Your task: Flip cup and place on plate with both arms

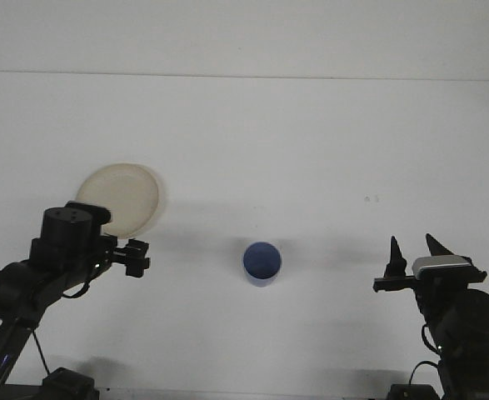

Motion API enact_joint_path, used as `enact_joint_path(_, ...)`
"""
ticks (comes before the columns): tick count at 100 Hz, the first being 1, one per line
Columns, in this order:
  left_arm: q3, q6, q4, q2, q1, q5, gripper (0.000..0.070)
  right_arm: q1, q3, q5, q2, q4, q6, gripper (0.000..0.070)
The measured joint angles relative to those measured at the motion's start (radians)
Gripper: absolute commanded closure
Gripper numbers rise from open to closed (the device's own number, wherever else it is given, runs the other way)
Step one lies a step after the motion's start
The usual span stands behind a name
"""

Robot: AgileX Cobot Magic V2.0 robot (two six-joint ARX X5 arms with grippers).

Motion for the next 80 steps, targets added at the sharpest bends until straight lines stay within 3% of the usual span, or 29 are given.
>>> enact_joint_path(30, 0.245, -0.039, 0.011, 0.304, -0.243, 0.000, 0.0227, 0.000, 0.000, 0.000, 0.000, 0.000, 0.000, 0.0267)
enact_joint_path(80, 0.432, -0.037, 0.014, 0.645, -0.440, 0.001, 0.0227, 0.000, 0.000, 0.000, 0.000, 0.000, 0.000, 0.0267)
